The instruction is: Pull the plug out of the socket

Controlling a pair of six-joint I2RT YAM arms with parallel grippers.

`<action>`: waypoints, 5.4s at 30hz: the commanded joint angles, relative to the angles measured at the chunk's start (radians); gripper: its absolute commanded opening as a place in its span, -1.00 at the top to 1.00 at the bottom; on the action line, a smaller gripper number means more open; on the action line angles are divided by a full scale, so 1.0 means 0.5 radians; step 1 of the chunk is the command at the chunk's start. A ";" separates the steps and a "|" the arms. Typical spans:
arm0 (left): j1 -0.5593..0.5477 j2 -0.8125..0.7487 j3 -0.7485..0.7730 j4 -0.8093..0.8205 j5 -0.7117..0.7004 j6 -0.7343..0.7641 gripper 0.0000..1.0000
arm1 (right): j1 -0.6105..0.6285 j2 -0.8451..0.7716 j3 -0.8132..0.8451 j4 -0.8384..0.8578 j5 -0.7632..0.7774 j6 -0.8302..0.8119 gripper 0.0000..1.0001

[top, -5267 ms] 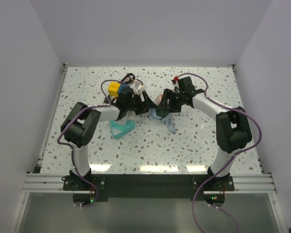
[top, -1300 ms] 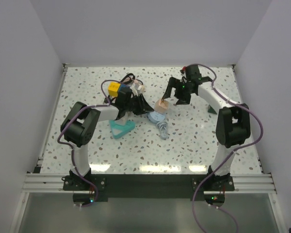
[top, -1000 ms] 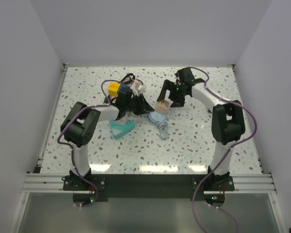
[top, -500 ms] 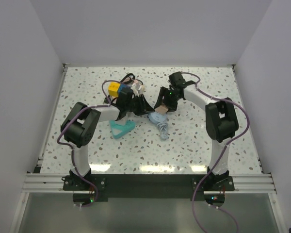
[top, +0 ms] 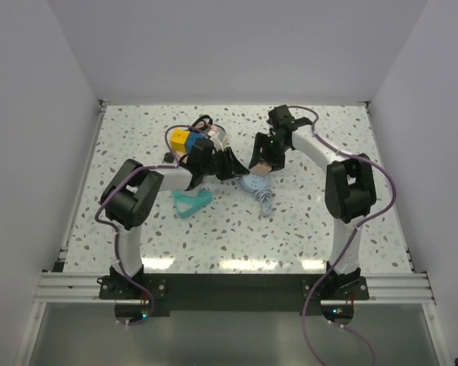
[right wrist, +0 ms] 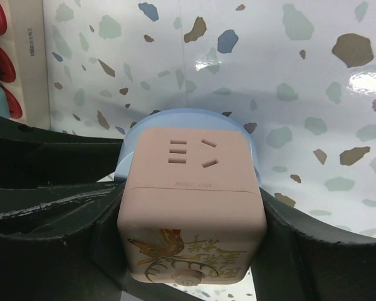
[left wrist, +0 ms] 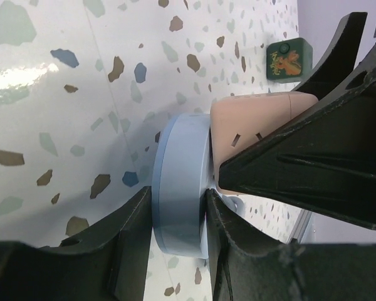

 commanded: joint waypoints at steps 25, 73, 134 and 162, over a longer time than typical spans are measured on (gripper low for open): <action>0.080 0.336 -0.029 -0.256 -0.270 0.073 1.00 | -0.268 -0.281 0.016 -0.074 -0.414 -0.184 1.00; 0.071 0.238 0.039 -0.216 -0.070 0.086 1.00 | -0.993 0.618 1.035 -0.372 1.267 -0.006 -0.01; 0.473 1.282 1.892 0.189 -0.635 -1.025 0.94 | -0.456 -0.634 -0.732 0.288 -0.132 -0.141 -0.98; 0.510 -0.771 0.337 -0.461 -0.693 0.095 -1.00 | 0.059 -0.481 -0.420 0.297 -0.212 -0.209 -0.98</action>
